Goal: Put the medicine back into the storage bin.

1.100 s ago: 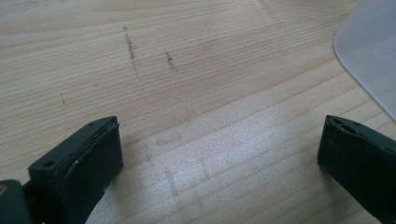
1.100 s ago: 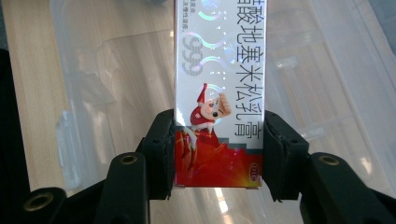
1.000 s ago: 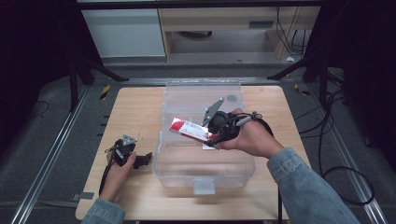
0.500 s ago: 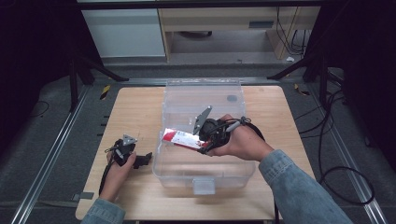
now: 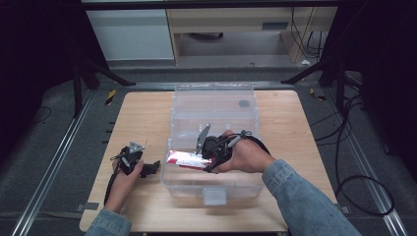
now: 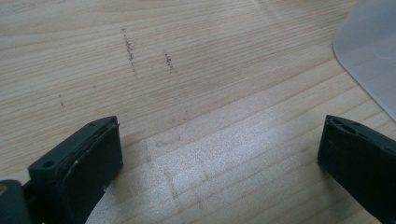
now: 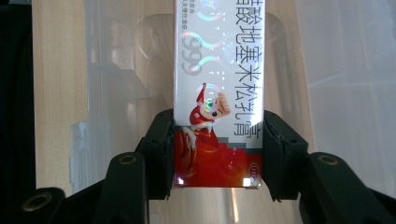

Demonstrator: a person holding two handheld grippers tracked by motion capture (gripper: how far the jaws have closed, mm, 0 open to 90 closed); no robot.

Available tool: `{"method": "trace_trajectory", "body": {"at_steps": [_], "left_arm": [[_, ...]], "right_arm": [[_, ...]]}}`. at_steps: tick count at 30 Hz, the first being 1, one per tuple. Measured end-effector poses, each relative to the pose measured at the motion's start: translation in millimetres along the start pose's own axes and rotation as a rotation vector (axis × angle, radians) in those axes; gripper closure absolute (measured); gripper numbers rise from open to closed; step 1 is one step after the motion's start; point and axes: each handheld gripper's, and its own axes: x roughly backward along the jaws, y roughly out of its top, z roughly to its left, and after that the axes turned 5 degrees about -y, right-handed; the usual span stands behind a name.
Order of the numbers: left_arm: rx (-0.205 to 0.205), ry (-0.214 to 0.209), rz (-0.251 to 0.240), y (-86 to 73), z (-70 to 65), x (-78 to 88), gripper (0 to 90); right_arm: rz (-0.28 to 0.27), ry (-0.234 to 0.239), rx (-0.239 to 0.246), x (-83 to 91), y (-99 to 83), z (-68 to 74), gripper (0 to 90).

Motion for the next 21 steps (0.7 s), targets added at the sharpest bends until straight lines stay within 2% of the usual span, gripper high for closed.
{"method": "trace_trajectory", "body": {"at_steps": [3,11,21], "left_arm": [[-0.001,-0.001,0.000,0.1,0.2,-0.1,0.0],[-0.001,-0.001,0.000,0.0,0.1,-0.1,0.0],[-0.001,-0.003,0.000,0.2,0.2,-0.2,0.0]], "right_arm": [[-0.013,0.021,0.010,-6.0,0.9,-1.0,51.6],[0.022,0.051,0.014,-20.4,-6.3,0.5,51.6],[0.040,0.085,0.036,-33.9,-3.1,0.7,51.6]]}}
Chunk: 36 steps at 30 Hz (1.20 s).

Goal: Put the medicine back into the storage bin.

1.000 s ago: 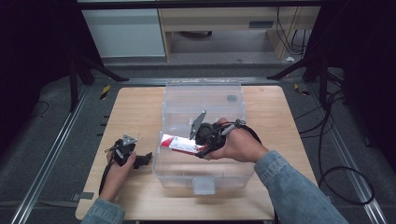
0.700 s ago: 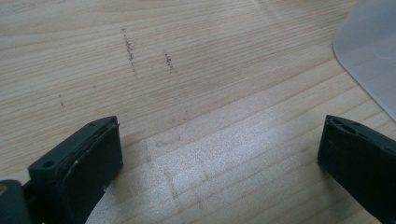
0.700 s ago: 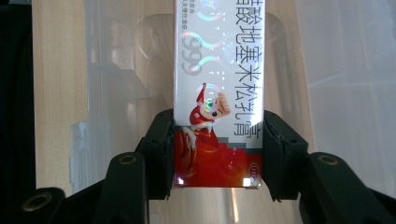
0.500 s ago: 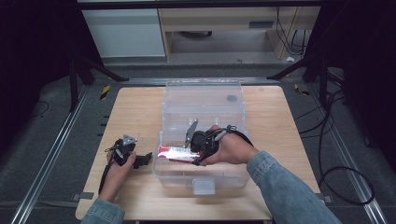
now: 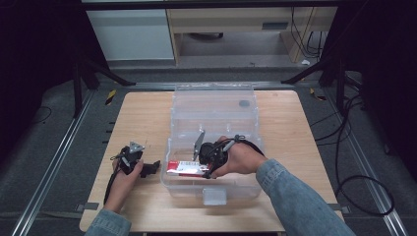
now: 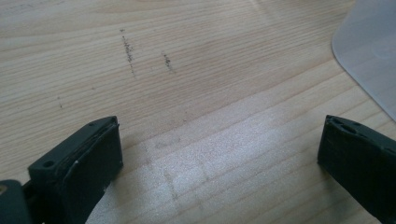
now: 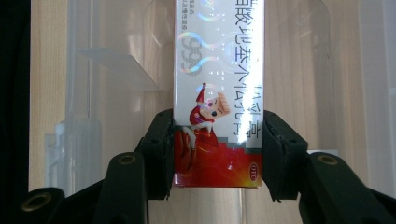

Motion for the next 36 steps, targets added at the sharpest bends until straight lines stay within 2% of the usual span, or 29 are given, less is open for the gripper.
{"method": "trace_trajectory", "body": {"at_steps": [12,20,27,36], "left_arm": [[0.001,-0.001,-0.001,0.0,0.0,-0.1,0.0],[-0.001,-0.002,0.000,0.1,0.1,-0.2,0.0],[-0.004,-0.003,0.003,0.2,0.3,0.0,0.0],[-0.004,-0.003,0.003,0.2,0.4,0.0,0.0]], "right_arm": [[0.012,0.031,-0.003,-14.3,5.4,-3.1,51.5],[0.032,0.028,0.009,-22.0,5.7,-3.1,51.5],[0.040,0.034,-0.005,-32.1,1.9,-0.8,51.4],[0.061,0.026,0.011,-40.5,2.5,-1.3,51.3]]}}
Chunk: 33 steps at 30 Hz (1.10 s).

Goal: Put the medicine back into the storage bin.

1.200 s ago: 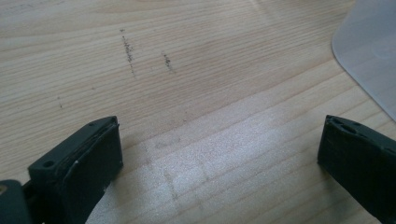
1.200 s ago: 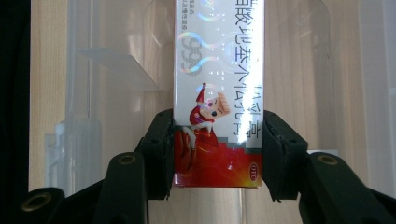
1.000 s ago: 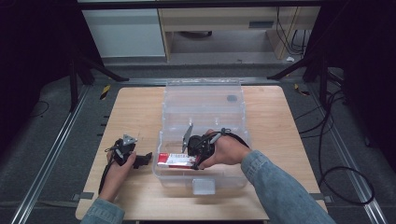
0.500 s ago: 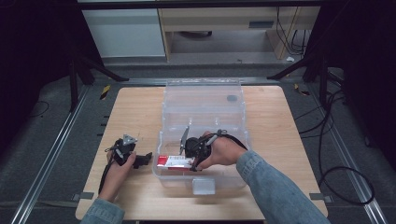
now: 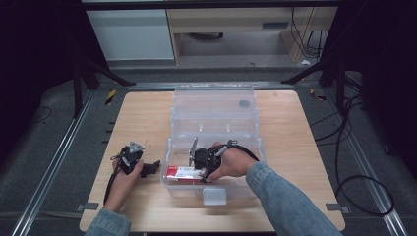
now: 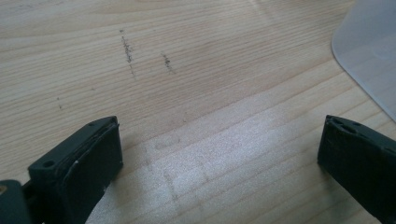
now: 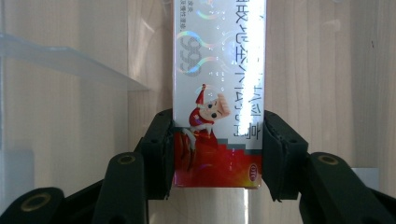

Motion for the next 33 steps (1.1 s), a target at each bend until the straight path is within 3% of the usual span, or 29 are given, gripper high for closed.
{"method": "trace_trajectory", "body": {"at_steps": [18,29,33], "left_arm": [[0.000,0.000,0.000,0.0,0.0,0.0,0.0],[0.000,0.000,0.000,0.0,0.0,0.0,0.0],[0.000,-0.001,0.000,0.0,0.0,0.0,0.0]], "right_arm": [[0.039,0.006,0.012,-23.0,-3.2,2.9,51.1],[0.035,0.011,-0.003,-25.1,-4.9,2.3,50.5],[0.033,0.009,-0.040,-22.7,-5.6,1.9,42.8]]}}
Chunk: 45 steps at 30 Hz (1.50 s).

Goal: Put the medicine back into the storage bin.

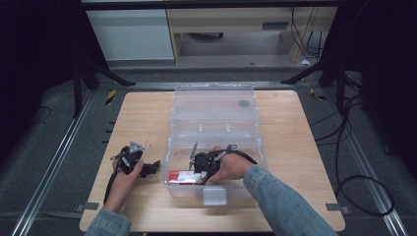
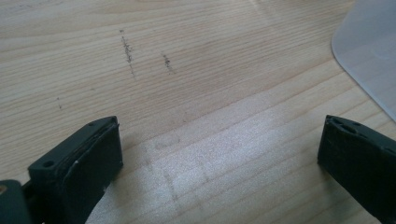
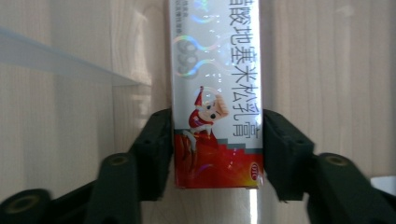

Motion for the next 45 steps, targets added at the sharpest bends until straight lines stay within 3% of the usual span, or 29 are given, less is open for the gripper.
{"method": "trace_trajectory", "body": {"at_steps": [2,9,15,22,30,37,42,45], "left_arm": [[0.000,0.000,0.000,0.0,0.0,0.0,0.0],[-0.001,-0.001,0.000,0.0,0.1,0.0,0.0],[-0.001,0.000,0.000,0.0,0.0,0.1,0.0],[-0.012,-0.008,-0.002,0.1,0.8,0.0,0.0],[-0.027,-0.023,0.000,0.1,2.2,0.4,0.0],[-0.057,-0.047,-0.003,1.4,5.1,3.1,3.8],[-0.055,-0.072,-0.035,10.4,6.5,10.9,4.0],[-0.092,-0.059,-0.028,17.9,7.5,22.1,4.4]], "right_arm": [[-0.006,-0.008,0.000,3.1,-1.8,0.0,40.1],[-0.096,-0.048,-0.029,28.6,-10.7,1.2,43.6],[-0.173,-0.096,-0.089,47.4,-20.6,2.4,49.1],[-0.240,-0.136,-0.133,64.2,-31.7,4.5,49.0],[-0.312,-0.156,-0.168,84.7,-43.8,6.2,40.1],[-0.348,-0.225,-0.200,105.5,-54.5,3.0,29.0],[-0.369,-0.290,-0.228,123.2,-62.2,-0.3,27.2],[-0.383,-0.328,-0.242,132.0,-67.0,-4.0,27.2]]}}
